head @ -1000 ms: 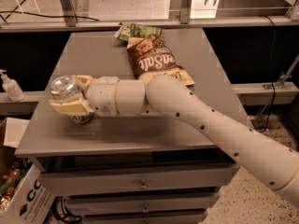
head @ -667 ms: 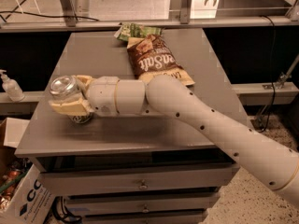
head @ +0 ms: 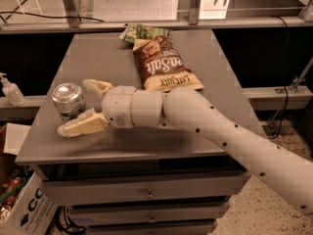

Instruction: Place 7up can upright

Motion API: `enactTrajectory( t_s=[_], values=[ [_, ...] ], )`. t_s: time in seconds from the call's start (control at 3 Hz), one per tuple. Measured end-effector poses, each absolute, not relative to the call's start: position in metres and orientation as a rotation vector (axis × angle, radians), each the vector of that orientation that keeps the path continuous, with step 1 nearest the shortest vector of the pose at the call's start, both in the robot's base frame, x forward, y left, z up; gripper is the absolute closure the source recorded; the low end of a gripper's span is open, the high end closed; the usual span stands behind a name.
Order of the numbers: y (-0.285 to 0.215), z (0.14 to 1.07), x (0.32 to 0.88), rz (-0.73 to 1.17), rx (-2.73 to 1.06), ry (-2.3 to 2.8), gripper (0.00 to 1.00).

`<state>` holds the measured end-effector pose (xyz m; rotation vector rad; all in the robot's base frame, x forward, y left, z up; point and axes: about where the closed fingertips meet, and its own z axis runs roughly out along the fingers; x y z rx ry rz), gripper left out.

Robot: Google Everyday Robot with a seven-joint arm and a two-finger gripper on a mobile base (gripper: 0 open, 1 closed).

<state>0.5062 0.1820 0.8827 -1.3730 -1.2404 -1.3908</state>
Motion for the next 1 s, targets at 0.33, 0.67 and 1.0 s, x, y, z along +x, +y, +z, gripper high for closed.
enactTrajectory(
  t_s=[0.33,0.67,1.0],
  values=[
    [0.154,0.884,0.502,-1.421,-1.427,-1.219,0.00],
    [0.118,0.892,0.490,-1.460,-1.473,-1.202,0.00],
    [0.061,0.900,0.479,-1.524,-1.538,-1.158,0.00]
  ],
)
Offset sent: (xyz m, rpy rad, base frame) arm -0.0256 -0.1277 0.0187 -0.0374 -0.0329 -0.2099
